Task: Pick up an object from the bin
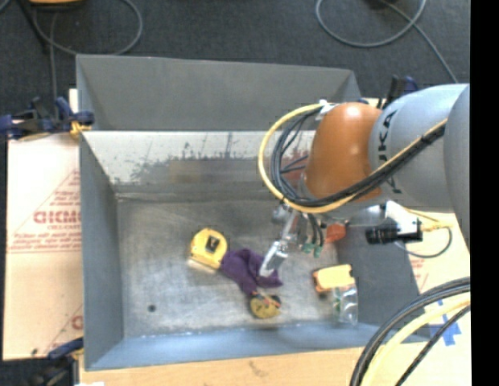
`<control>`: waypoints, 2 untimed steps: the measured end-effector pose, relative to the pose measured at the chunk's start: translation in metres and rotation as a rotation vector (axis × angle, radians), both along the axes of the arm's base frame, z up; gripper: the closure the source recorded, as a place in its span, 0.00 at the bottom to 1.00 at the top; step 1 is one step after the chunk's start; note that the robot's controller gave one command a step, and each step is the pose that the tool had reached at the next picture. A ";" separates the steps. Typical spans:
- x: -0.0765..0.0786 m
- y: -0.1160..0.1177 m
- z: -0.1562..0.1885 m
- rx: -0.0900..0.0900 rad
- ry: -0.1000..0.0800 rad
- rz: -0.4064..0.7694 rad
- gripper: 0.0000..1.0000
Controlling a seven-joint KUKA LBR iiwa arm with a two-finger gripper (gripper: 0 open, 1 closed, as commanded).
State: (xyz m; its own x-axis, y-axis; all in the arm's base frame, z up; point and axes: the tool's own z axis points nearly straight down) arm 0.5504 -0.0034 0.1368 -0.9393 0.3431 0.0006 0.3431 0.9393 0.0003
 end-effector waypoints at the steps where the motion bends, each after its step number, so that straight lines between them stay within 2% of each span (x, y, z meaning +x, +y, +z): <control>1: 0.004 0.010 -0.053 -0.002 -0.008 0.048 0.00; 2: 0.004 0.010 -0.050 0.000 -0.008 0.057 1.00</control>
Offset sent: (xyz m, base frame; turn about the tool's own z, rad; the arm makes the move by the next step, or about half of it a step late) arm -0.0160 0.0021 -0.0668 0.2089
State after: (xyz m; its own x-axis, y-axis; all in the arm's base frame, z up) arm 0.5549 0.0070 0.0872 -0.9573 0.2890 -0.0069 0.2890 0.9573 0.0027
